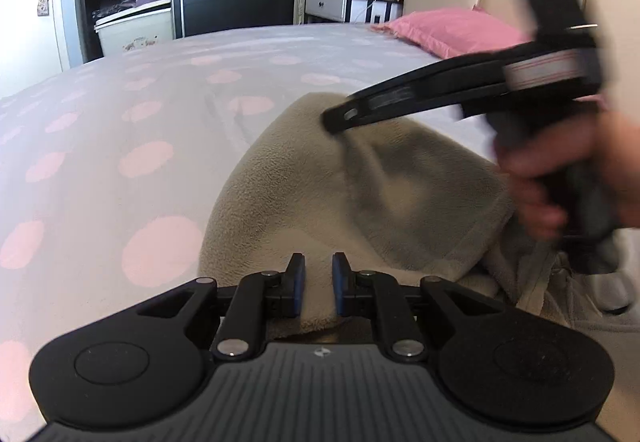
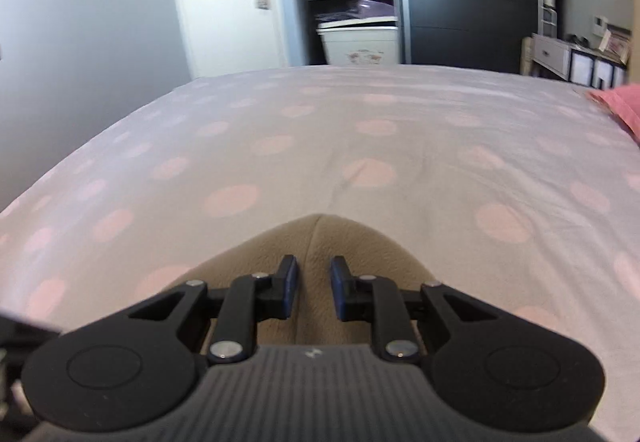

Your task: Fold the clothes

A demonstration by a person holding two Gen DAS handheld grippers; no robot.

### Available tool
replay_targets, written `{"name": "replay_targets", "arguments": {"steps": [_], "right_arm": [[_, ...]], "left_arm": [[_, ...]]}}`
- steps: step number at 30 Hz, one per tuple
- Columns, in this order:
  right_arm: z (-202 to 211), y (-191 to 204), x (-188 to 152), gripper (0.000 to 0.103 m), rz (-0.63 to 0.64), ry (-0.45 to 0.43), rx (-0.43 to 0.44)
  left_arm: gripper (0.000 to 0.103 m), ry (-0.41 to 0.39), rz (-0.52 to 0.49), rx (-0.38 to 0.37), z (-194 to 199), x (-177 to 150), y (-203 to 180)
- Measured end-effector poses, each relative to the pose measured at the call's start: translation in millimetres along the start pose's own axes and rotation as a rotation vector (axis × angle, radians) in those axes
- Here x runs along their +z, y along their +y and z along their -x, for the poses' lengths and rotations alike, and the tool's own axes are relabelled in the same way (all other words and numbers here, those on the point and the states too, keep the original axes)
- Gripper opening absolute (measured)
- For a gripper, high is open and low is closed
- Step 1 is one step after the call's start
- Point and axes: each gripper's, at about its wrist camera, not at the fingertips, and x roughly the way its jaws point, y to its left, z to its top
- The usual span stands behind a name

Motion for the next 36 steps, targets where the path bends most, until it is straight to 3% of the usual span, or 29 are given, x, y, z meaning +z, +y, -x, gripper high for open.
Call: {"name": "replay_targets", "arguments": {"steps": [6, 9, 14, 17, 18, 19, 21, 22, 27, 29, 31, 34, 35, 36], "right_arm": [[-55, -9, -21, 0.021, -0.075, 0.112, -0.077], [-63, -13, -30, 0.021, -0.091, 0.105, -0.077], [-58, -5, -18, 0.021, -0.046, 0.127, -0.093], [-27, -15, 5, 0.023, -0.046, 0.105, 0.005], [-15, -24, 13, 0.029, -0.051, 0.081, 0.025], [-5, -33, 20, 0.045, -0.051, 0.061, 0.020], [7, -52, 29, 0.055, -0.021, 0.077, 0.000], [9, -62, 29, 0.055, -0.007, 0.104, -0.008], [3, -91, 0, 0.057, 0.024, 0.235, 0.005], [-1, -94, -12, 0.056, 0.023, 0.253, 0.023], [-8, -92, -21, 0.053, 0.018, 0.261, 0.021], [-15, -88, -34, 0.048, 0.011, 0.254, 0.001], [-15, -86, -36, 0.046, 0.027, 0.252, -0.007], [-15, -82, -36, 0.039, 0.046, 0.252, -0.016]], "left_arm": [[0.012, 0.000, -0.011, -0.004, -12, -11, 2], [0.012, 0.000, 0.004, 0.005, -18, -14, 3], [0.013, -0.008, -0.016, 0.027, -11, -4, -2], [0.022, -0.102, -0.042, 0.000, 12, 7, 0], [0.025, -0.131, -0.030, 0.009, 17, 13, 4], [0.027, -0.138, -0.010, 0.032, 18, 18, 9], [0.034, -0.104, 0.032, 0.063, 12, 27, 23], [0.046, -0.060, 0.049, 0.061, 4, 29, 30], [0.049, 0.125, 0.083, 0.095, -37, 31, 54], [0.056, 0.174, 0.143, 0.129, -54, 29, 65], [0.058, 0.168, 0.195, 0.139, -65, 23, 72], [0.058, 0.141, 0.149, 0.183, -73, 19, 63], [0.057, 0.138, 0.136, 0.198, -74, 20, 58], [0.048, 0.134, 0.121, 0.202, -72, 20, 55]]}}
